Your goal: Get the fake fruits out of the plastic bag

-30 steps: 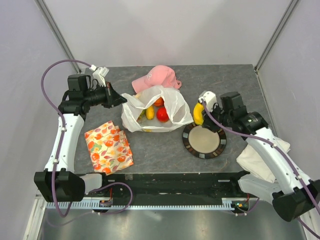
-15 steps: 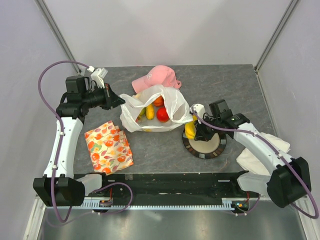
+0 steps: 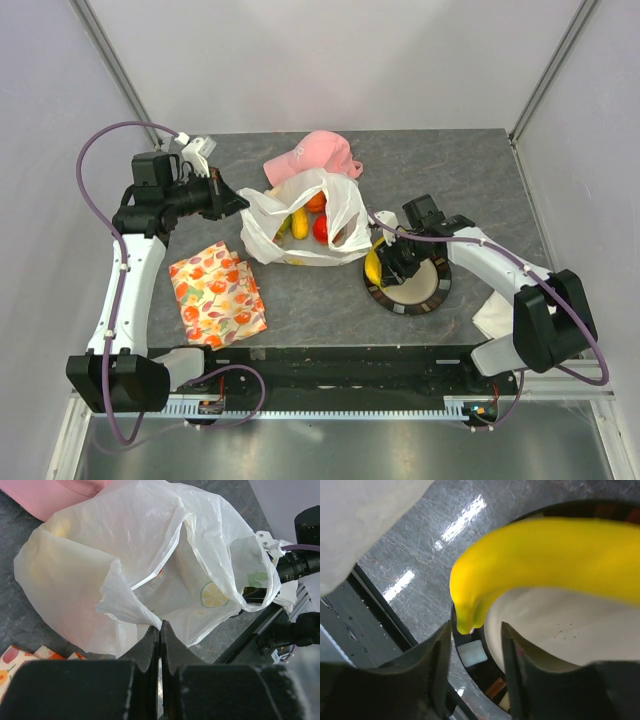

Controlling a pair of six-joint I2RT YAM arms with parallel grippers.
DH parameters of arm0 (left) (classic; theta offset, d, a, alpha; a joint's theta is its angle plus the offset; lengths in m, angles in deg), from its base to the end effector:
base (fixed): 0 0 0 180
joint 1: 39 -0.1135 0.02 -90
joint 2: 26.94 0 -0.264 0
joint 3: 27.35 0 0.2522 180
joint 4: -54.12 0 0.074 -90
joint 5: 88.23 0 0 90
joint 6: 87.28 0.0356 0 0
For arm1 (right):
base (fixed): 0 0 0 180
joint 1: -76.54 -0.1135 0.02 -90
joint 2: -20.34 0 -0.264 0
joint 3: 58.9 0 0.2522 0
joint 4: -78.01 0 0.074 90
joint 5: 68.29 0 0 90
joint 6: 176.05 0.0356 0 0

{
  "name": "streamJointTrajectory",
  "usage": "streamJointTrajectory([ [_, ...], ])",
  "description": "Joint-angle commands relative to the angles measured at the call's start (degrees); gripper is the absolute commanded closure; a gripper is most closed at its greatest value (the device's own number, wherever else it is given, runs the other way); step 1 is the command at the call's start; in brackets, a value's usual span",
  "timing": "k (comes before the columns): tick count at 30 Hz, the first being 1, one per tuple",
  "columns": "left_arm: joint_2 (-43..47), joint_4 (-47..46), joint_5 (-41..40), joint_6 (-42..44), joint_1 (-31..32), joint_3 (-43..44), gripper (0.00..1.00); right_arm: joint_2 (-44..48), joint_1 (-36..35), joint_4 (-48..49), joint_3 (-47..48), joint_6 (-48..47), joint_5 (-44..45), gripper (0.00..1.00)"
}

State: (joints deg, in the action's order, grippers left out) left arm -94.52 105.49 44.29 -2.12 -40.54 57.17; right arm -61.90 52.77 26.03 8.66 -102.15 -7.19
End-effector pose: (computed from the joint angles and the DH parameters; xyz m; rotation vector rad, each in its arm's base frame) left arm 0.2438 -0.0175 0.3744 0.3073 2.0822 -0.8332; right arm 0.2401 0.1246 0.2146 -1.0483 2.4718 0.7264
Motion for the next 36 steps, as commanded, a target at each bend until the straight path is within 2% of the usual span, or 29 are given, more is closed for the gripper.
streamJointTrajectory([
  [1,1.13,-0.52,0.10,2.64,-0.13,0.96,0.98,-0.47,0.04,-3.96,2.71,-0.86,-2.12,0.42],
  [2,0.95,-0.43,0.19,2.73,-0.04,0.96,0.98,-0.29,0.04,-4.41,3.15,-0.78,-2.99,0.38],
  [6,0.25,-1.22,0.81,2.73,-0.13,1.13,0.98,-0.12,0.13,-7.21,6.48,0.54,-3.35,0.31],
  [9,0.07,-1.31,1.25,2.73,-0.04,1.57,0.98,0.32,0.13,-15.09,13.59,-1.30,-1.68,0.30],
  [12,0.24,-1.31,1.34,2.82,-0.13,1.92,0.99,-0.03,0.21,-22.31,24.66,-4.20,-0.02,0.30],
  [14,0.51,-1.31,1.25,2.38,-0.04,1.57,0.99,0.67,0.21,-23.22,32.75,-5.43,-0.71,0.30],
  [16,0.95,-1.13,1.68,0.80,-0.04,1.05,0.98,1.11,0.13,-20.95,38.80,-5.09,-2.55,0.31],
  [19,2.61,-1.22,1.51,-1.57,-0.13,-0.01,0.99,-0.63,-1.10,-14.27,42.77,-1.14,-4.40,0.35],
  [22,4.37,-1.22,1.07,-2.89,-0.04,-0.10,0.98,-5.28,-5.47,-10.57,44.37,0.37,-4.85,0.41],
  [24,5.43,-0.34,0.63,-4.20,-0.04,0.25,0.98,-8.97,-9.60,-8.73,44.81,0.10,-5.19,0.49],
  [29,8.23,4.83,-1.21,-3.86,-0.04,4.03,0.99,-16.54,-14.55,-6.09,44.99,1.59,-6.34,0.58],
  [32,11.04,5.63,-1.48,-3.86,-0.04,5.17,0.98,-22.51,-14.55,-3.28,45.86,5.19,-3.90,0.63],
  [36,13.68,9.31,0.27,-2.37,-0.13,6.05,0.98,-31.90,-14.55,-0.28,54.09,8.97,3.05,0.64],
])
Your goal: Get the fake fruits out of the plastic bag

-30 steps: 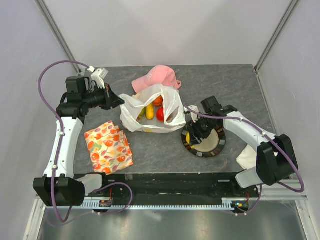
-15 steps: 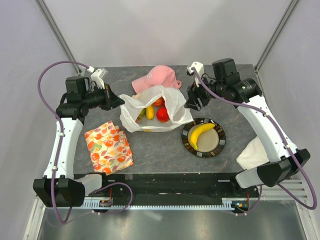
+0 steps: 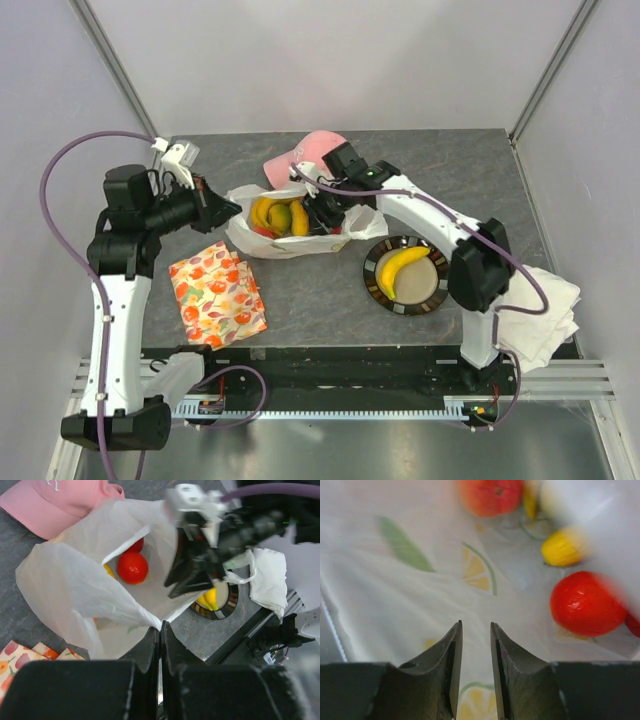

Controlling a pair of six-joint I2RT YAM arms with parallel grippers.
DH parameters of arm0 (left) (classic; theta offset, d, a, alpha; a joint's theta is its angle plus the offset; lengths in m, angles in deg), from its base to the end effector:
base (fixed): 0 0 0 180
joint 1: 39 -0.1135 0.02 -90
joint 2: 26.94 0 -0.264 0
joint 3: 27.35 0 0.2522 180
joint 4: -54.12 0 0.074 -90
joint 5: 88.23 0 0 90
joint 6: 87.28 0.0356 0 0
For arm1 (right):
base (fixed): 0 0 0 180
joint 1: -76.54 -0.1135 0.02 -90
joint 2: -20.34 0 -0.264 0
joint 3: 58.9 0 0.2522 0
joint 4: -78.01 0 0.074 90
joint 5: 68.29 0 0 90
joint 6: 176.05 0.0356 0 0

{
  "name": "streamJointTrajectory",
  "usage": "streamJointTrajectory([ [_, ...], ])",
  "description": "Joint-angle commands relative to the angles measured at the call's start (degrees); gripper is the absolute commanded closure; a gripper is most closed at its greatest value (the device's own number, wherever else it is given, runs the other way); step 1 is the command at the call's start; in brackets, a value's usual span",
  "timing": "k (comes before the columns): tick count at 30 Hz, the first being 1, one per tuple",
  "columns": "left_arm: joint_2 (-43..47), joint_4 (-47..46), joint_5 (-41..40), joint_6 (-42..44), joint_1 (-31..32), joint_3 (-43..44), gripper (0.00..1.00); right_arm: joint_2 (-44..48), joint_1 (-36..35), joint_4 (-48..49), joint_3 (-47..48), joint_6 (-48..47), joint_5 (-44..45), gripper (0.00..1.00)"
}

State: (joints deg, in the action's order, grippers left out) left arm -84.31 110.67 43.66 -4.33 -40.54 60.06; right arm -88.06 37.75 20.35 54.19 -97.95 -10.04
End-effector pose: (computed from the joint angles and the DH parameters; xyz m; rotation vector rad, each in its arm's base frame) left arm 0.1865 -0.0188 0.4172 0.3130 1.9699 -0.7998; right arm 0.3137 0.2761 0.3014 -1.2856 2.1578 0.8863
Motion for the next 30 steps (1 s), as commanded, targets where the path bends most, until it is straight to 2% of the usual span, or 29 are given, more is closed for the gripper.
streamJointTrajectory([
  [1,3.66,5.02,1.00,0.36,-0.04,3.87,0.98,-7.34,0.46,5.58,10.69,6.35,8.17,0.64],
  [2,4.10,5.90,1.09,1.67,-0.04,4.31,0.98,-9.53,0.46,4.97,12.54,7.23,15.59,0.63],
  [4,4.54,8.71,1.00,3.44,-0.13,5.97,0.99,-9.55,0.47,3.48,14.14,7.86,21.88,0.62],
  [5,4.54,9.76,0.91,5.19,-0.13,6.50,0.98,-6.94,0.64,2.69,12.66,7.34,24.34,0.62],
  [6,4.54,10.47,0.13,5.99,-0.04,7.03,0.98,-4.65,0.73,2.42,7.16,7.24,26.37,0.62],
  [8,4.45,12.67,-0.58,6.96,-0.04,8.00,0.98,3.93,0.90,1.46,-0.32,7.24,25.69,0.61],
  [9,4.45,13.20,-0.49,8.70,-0.13,8.09,0.98,6.94,0.64,1.01,-8.02,7.24,21.51,0.61],
  [12,4.89,15.30,1.25,10.73,-0.04,7.48,0.98,15.57,-1.37,-0.22,-18.25,6.98,17.17,0.61],
  [15,5.24,17.50,1.53,12.41,-0.04,6.69,0.98,18.22,-3.75,0.74,-20.40,4.53,13.39,0.61],
  [19,5.77,17.77,1.01,11.36,-0.04,4.76,0.99,12.79,-3.93,1.89,-13.13,0.31,7.43,0.60],
  [22,6.21,14.79,-0.57,9.43,-0.13,3.44,0.99,3.32,-4.37,1.97,-5.04,-2.94,5.56,0.61],
  [28,4.90,9.95,-7.07,7.58,-0.13,4.13,0.98,-10.05,-5.07,2.06,8.59,-4.53,8.28,0.64],
  [30,3.93,8.64,-9.27,6.10,-0.13,4.40,0.98,-11.39,-5.07,1.89,13.16,-4.53,8.28,0.65],
])
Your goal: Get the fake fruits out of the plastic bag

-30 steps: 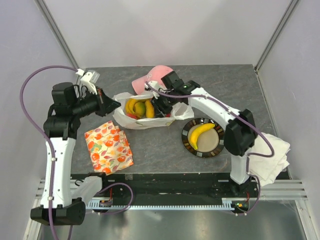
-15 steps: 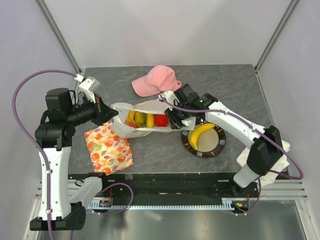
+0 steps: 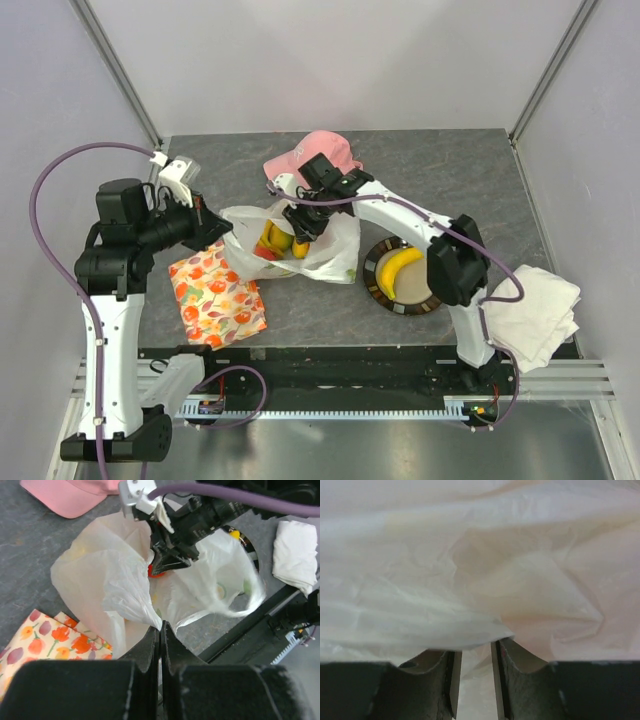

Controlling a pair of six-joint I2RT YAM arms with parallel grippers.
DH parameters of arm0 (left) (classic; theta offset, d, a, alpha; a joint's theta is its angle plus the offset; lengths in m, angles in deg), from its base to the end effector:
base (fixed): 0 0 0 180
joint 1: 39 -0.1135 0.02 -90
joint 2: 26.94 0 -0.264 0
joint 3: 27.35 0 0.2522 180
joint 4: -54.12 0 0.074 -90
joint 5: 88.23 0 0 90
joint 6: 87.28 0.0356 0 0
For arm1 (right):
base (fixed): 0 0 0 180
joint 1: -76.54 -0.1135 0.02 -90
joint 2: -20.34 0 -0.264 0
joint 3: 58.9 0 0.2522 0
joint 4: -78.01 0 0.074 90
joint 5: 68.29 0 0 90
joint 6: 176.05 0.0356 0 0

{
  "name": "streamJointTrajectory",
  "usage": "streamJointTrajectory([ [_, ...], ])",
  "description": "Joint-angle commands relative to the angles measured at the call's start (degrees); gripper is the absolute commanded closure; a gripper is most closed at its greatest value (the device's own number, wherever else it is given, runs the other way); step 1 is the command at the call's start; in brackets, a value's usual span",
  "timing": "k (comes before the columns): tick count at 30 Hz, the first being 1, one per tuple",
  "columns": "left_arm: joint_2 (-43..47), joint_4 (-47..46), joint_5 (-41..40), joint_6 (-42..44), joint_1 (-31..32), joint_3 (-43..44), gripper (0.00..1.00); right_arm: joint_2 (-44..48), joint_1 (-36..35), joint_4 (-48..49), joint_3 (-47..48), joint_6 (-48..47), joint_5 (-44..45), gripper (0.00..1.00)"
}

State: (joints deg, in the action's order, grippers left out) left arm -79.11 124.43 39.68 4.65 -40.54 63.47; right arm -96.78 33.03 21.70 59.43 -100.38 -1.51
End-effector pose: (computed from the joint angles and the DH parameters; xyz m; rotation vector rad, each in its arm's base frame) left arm 0.1425 -0.0181 0.4259 0.3950 2.0230 -0.6607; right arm 0.3193 0.3224 0.2663 -1.3843 2.1633 0.7125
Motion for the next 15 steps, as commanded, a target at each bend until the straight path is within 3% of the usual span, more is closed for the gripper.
streamJointTrajectory([
  [1,-1.71,-5.49,-6.26,-4.03,-0.13,0.90,0.98,-2.67,-0.35,0.71,9.06,-1.33,0.19,0.66],
  [5,-4.26,-5.84,-9.52,-5.45,-0.13,0.38,0.99,2.15,-0.35,3.34,9.16,1.92,1.60,0.60],
  [8,-3.74,-6.98,-10.31,-6.33,-0.13,-2.16,0.98,9.08,-1.49,7.81,3.22,4.21,11.93,0.61],
  [9,-3.65,-7.07,-10.23,-6.59,-0.13,-2.52,0.98,10.76,-1.58,9.31,1.35,4.57,19.19,0.62],
  [13,-3.21,-8.04,-8.65,-7.12,-0.13,-3.67,0.98,14.90,-1.49,13.45,-4.29,3.78,29.35,0.65],
  [15,-3.56,-8.30,-8.47,-7.38,-0.13,-3.84,0.98,15.60,-1.41,12.84,-3.94,4.65,26.23,0.66],
])
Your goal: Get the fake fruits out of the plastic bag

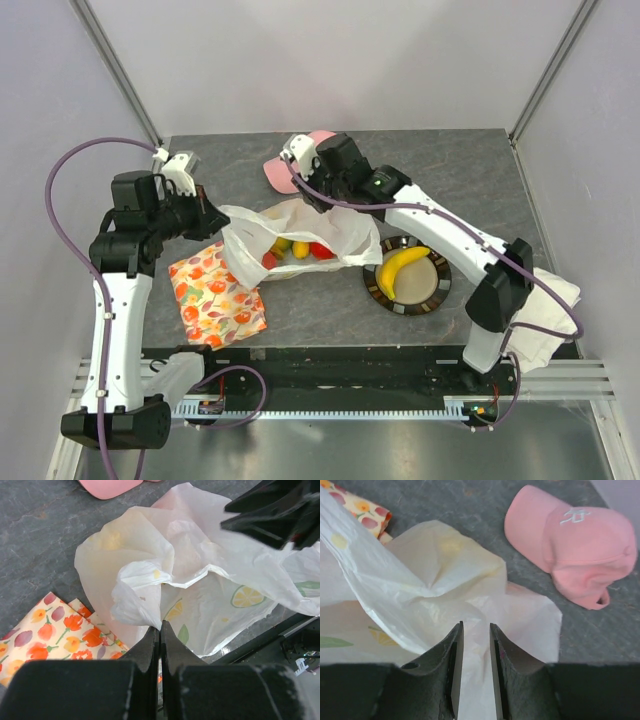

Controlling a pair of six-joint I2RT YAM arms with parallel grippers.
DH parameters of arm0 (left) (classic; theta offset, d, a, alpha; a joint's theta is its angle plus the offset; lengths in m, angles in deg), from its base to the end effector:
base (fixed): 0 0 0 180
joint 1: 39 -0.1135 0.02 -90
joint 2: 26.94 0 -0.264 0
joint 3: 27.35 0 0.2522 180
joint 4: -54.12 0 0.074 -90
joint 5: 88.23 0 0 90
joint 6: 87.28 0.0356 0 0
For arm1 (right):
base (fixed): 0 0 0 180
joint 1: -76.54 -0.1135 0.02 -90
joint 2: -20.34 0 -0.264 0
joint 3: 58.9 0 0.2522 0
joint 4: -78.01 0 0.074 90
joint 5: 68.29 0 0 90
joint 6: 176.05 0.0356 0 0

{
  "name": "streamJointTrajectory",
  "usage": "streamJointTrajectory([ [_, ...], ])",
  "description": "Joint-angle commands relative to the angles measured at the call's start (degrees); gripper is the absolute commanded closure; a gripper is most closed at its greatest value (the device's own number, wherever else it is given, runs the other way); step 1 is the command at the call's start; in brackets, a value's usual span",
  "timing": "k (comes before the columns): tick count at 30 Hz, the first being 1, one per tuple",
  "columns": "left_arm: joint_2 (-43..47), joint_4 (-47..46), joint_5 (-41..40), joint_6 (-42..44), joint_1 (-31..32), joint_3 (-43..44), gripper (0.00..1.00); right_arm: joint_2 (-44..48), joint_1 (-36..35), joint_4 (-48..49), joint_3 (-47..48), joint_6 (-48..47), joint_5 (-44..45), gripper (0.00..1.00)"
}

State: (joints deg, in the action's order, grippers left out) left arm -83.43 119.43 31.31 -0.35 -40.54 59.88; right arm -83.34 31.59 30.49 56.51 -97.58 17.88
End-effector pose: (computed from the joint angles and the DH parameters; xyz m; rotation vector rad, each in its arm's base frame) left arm 0.1779 -0.0128 0.4030 0.2081 2.1298 -0.5737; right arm 0.2943 0.2971 0.3572 -1.0850 1.9397 0.3982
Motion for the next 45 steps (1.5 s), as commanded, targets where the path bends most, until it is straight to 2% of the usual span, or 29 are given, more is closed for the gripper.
streamJointTrajectory([
  [1,0.59,-3.21,0.16,-2.38,-0.22,-0.26,0.99,3.64,0.21,3.79,-1.36,1.77,-3.70,0.66],
  [3,-0.02,-3.21,0.78,-2.20,-0.22,0.09,0.98,5.58,0.12,2.92,-2.06,-0.67,-17.10,0.65],
  [5,-0.55,-3.21,1.22,-2.20,-0.22,0.70,0.99,5.68,-0.66,1.42,-2.42,-0.87,-28.46,0.68],
  [6,-0.73,-3.21,1.40,-2.12,-0.30,1.06,0.99,5.16,-1.19,0.02,-2.68,-0.43,-28.94,0.77],
  [9,-0.99,-3.65,2.01,-2.03,-0.22,1.59,0.99,3.49,-1.90,-2.27,-3.82,-0.42,-30.70,0.95],
  [14,-1.43,-4.26,2.54,-4.13,-0.22,1.32,0.98,0.50,-1.90,-3.24,-3.92,-2.97,-36.31,0.99],
  [18,-1.52,-4.70,3.60,-5.80,-0.39,1.15,0.99,-6.77,-1.81,-9.91,1.78,-7.00,-39.48,0.98],
  [20,-1.61,-4.70,3.60,-6.16,-0.92,2.11,0.99,-10.56,-1.81,-12.03,3.12,-8.77,-39.15,0.96],
  [22,-1.61,-4.70,3.25,-5.55,-1.27,3.86,0.98,-12.42,-1.72,-11.77,4.35,-9.12,-34.25,0.96],
  [24,-1.34,-4.36,2.02,-4.14,-2.58,5.01,0.98,-13.92,-1.55,-7.30,5.22,-6.50,-23.66,0.96],
  [26,-0.47,-3.04,2.54,-1.60,-2.77,5.63,0.98,-14.09,-0.76,-1.35,5.58,-4.48,-18.25,0.96],
  [31,1.20,-1.98,6.75,-0.36,-2.77,0.72,0.99,-16.72,3.02,5.02,10.93,-4.99,-11.56,0.96],
  [37,-0.55,-3.21,9.92,0.69,-2.77,-1.75,0.98,-21.30,3.73,5.28,13.93,-11.49,-14.61,0.86],
  [45,-3.36,-5.67,9.04,1.93,-2.85,-2.63,0.99,-22.80,3.64,5.28,14.63,-16.86,-21.73,0.80],
])
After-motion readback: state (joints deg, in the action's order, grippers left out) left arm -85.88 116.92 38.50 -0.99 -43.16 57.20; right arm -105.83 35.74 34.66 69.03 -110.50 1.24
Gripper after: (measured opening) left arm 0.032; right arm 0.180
